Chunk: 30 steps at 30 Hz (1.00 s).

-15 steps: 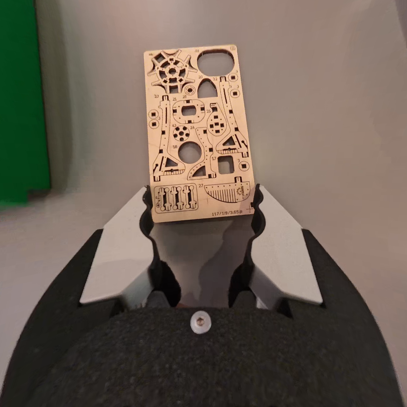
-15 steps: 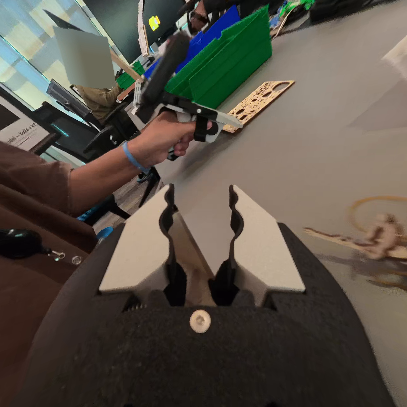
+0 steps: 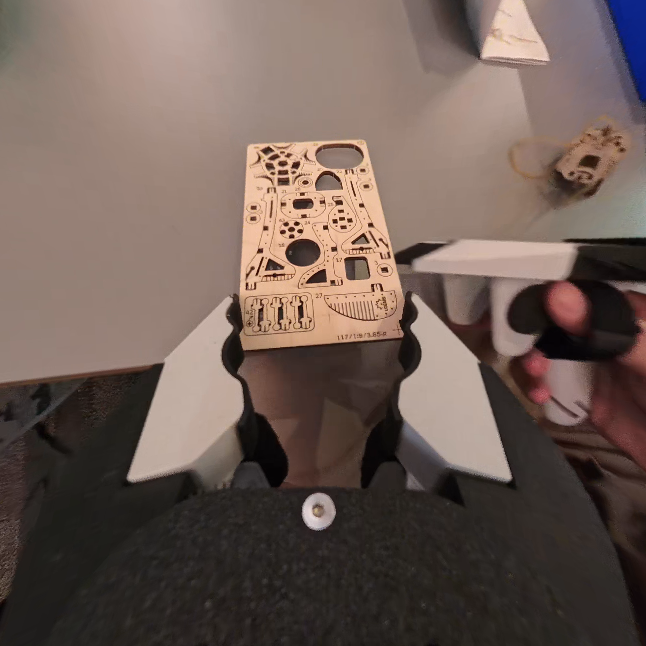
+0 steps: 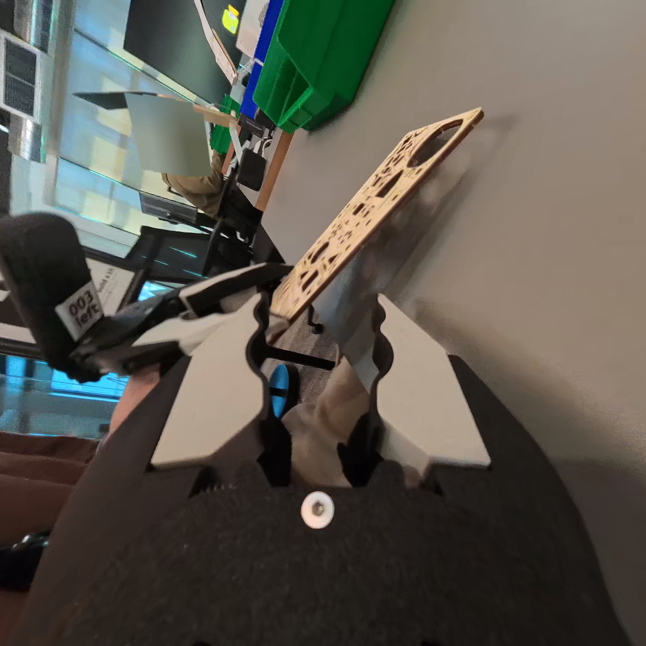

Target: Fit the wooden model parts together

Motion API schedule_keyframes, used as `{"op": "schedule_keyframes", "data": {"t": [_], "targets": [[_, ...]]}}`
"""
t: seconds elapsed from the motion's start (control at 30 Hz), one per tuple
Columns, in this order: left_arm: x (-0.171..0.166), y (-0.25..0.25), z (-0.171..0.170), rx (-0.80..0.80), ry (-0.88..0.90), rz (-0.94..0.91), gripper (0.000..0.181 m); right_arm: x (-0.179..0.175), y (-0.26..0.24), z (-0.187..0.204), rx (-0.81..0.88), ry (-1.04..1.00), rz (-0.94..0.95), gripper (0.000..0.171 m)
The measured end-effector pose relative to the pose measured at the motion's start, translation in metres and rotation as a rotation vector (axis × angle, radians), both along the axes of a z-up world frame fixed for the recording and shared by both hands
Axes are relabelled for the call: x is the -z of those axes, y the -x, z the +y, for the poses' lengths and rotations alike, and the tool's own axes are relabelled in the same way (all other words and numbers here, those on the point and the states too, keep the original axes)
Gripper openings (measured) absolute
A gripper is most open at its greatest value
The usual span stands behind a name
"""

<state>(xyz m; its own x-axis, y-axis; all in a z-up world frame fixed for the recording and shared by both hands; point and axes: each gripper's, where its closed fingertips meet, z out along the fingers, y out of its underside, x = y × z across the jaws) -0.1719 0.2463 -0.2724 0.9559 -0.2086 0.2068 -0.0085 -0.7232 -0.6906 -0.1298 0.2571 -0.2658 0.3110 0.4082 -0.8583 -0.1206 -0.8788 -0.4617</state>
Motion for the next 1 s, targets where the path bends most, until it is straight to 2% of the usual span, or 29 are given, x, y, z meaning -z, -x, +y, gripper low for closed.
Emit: {"op": "schedule_keyframes", "data": {"t": [0.07, 0.13, 0.2, 0.23, 0.33, 0.43, 0.53, 0.6, 0.67, 0.7, 0.73, 1.0], "targets": [[0.001, -0.012, -0.013, 0.026, -0.002, -0.028, 0.090, -0.002, 0.008, -0.006, -0.013, 0.063, 0.075, 0.052], [0.004, -0.023, -0.023, 0.056, -0.018, -0.037, 0.091, -0.002, 0.009, -0.009, -0.016, 0.072, 0.074, 0.035], [0.003, -0.031, -0.029, 0.101, -0.052, -0.010, 0.091, -0.010, 0.007, -0.013, -0.036, 0.027, 0.093, 0.005], [0.001, -0.032, -0.029, 0.126, -0.077, 0.021, 0.085, -0.014, 0.004, -0.012, -0.029, 0.012, 0.098, 0.003], [-0.027, -0.035, -0.021, 0.217, -0.211, -0.037, 0.066, -0.034, -0.011, -0.007, -0.030, -0.036, 0.151, 0.002], [-0.045, -0.031, -0.007, 0.294, -0.207, -0.177, 0.064, -0.054, -0.025, -0.008, -0.070, -0.048, 0.216, 0.002], [-0.069, -0.043, 0.003, 0.386, -0.151, -0.482, 0.054, -0.073, -0.037, -0.011, -0.111, -0.090, 0.281, 0.002], [-0.089, -0.060, -0.002, 0.485, -0.096, -0.748, 0.046, -0.082, -0.043, -0.013, -0.121, -0.116, 0.304, 0.002], [-0.091, -0.077, -0.012, 0.587, -0.004, -0.893, 0.039, -0.090, -0.047, -0.018, -0.137, -0.137, 0.344, 0.003], [-0.091, -0.085, -0.017, 0.635, 0.019, -0.928, 0.030, -0.093, -0.049, -0.020, -0.141, -0.135, 0.365, 0.003], [-0.093, -0.090, -0.022, 0.677, 0.006, -0.955, 0.004, -0.092, -0.050, -0.021, -0.132, -0.128, 0.372, 0.003], [-0.104, -0.093, -0.026, 0.630, -0.036, -1.057, 0.001, -0.099, -0.079, -0.023, -0.041, -0.156, 0.403, 0.007]]}}
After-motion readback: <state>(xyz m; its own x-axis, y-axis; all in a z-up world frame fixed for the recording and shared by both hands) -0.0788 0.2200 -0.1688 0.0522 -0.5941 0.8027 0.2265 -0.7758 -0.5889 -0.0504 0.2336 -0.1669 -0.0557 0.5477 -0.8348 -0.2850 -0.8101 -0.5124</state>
